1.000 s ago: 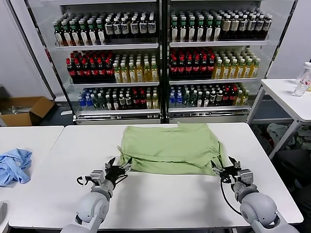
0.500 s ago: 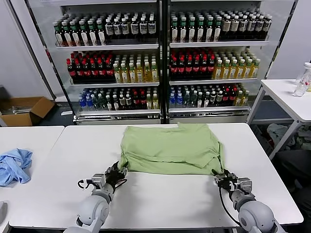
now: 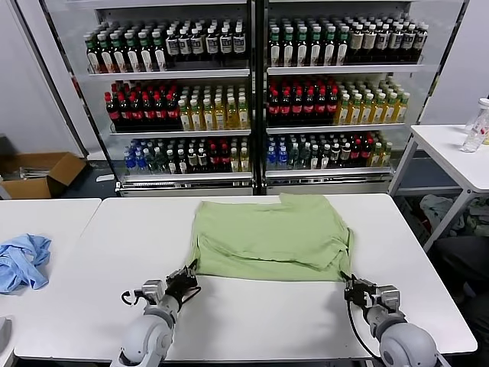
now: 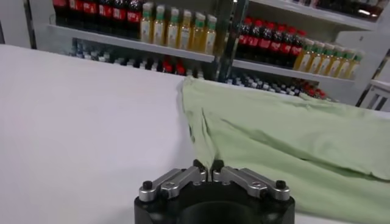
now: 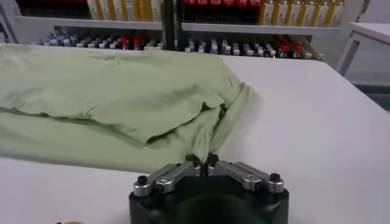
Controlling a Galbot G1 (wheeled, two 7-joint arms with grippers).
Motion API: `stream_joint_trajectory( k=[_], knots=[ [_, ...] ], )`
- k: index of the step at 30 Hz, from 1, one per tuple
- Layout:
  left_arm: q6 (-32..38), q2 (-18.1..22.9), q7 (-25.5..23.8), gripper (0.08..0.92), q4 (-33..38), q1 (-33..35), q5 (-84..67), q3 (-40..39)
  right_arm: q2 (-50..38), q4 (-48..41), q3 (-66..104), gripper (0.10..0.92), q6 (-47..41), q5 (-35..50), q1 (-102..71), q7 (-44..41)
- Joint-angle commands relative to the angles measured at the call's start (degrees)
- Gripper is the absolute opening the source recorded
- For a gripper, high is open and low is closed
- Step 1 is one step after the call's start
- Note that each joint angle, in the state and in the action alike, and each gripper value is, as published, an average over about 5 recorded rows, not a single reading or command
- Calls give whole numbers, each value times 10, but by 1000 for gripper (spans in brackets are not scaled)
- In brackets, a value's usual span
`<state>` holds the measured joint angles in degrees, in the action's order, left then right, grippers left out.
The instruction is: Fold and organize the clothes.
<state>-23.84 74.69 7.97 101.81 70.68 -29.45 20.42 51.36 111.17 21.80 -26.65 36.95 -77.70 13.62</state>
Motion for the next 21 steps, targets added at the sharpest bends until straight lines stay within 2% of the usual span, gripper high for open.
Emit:
stream_joint_trajectory(
  k=[1, 6, 12, 17, 21],
  knots=[
    [1, 23, 1, 108, 143, 144, 1, 28, -14, 157, 80, 140, -2, -32, -197, 1],
    [8, 33, 1, 106, 233, 248, 47, 50, -9, 216, 127, 140, -1, -83, -300, -5],
    [16, 33, 8, 105, 287, 335, 53, 89, -6, 262, 165, 140, -25, -124, -349, -13],
    [7, 20, 9, 136, 297, 347, 53, 119, -4, 283, 174, 160, -2, -123, -345, -22],
    [3, 7, 10, 240, 309, 339, 43, 136, -17, 299, 194, 257, 44, -85, -307, -19]
  ],
)
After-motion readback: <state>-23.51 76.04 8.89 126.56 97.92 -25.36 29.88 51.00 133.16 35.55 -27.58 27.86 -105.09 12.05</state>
